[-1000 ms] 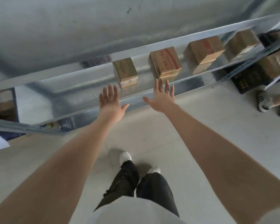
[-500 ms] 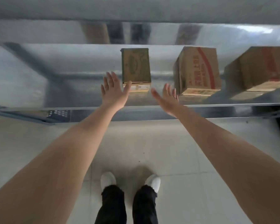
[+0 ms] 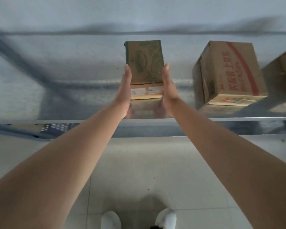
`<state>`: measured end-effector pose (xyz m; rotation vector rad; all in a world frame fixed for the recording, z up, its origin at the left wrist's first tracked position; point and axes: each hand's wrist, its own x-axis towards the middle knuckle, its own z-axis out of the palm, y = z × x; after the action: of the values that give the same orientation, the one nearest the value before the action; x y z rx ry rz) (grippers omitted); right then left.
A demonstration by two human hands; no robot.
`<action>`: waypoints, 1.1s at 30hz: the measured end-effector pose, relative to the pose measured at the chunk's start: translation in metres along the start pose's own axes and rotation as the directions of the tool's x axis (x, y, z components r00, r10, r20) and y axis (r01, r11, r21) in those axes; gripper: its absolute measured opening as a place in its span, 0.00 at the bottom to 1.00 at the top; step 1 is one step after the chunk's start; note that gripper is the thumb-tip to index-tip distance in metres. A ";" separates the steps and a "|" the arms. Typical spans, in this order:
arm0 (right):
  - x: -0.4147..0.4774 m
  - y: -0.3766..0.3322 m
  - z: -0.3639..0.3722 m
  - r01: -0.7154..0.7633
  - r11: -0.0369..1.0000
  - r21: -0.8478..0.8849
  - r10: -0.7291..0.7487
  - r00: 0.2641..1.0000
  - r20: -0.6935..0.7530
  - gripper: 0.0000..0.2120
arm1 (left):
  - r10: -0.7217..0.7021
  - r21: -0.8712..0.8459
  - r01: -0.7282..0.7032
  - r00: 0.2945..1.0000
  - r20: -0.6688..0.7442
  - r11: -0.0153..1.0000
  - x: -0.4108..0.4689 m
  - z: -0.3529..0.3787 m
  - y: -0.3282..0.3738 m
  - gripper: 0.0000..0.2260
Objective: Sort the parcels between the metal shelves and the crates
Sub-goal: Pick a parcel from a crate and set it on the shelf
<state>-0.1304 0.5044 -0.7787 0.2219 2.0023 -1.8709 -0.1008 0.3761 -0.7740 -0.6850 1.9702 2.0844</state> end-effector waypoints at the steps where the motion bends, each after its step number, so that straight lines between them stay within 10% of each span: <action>1: 0.001 -0.003 0.000 0.000 1.000 0.021 -0.001 1.000 0.028 0.31 | 0.022 -0.001 -0.022 1.000 -0.004 1.000 -0.001 -0.001 0.004 0.35; 6: 0.002 -0.018 0.003 -0.063 0.997 -0.046 0.067 0.992 0.106 0.43 | 0.056 0.026 -0.057 0.998 0.042 0.998 0.003 -0.010 0.013 0.26; 12: -0.001 -0.021 -0.004 -0.061 0.998 -0.024 0.063 0.995 0.080 0.14 | -0.017 0.068 0.019 0.999 -0.034 0.997 0.005 -0.022 0.021 0.07; 19: -0.011 -0.026 -0.006 0.050 0.998 -0.046 -0.042 0.988 0.151 0.35 | 0.123 0.276 -0.132 0.991 0.052 0.952 -0.004 -0.026 0.037 0.27; 25: -0.016 -0.037 0.000 -0.010 0.997 0.081 0.003 0.996 0.088 0.22 | 0.077 0.057 -0.080 0.996 0.053 0.995 -0.018 -0.017 0.052 0.11; 33: -0.012 -0.048 0.002 -0.091 0.987 0.136 0.091 0.996 0.008 0.43 | -0.081 -0.111 0.079 0.997 -0.008 0.991 -0.010 -0.013 0.056 0.54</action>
<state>-0.1371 0.4999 -0.7294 0.3439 1.8328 -1.9506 -0.1139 0.3594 -0.7194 -0.7861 1.8130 2.1590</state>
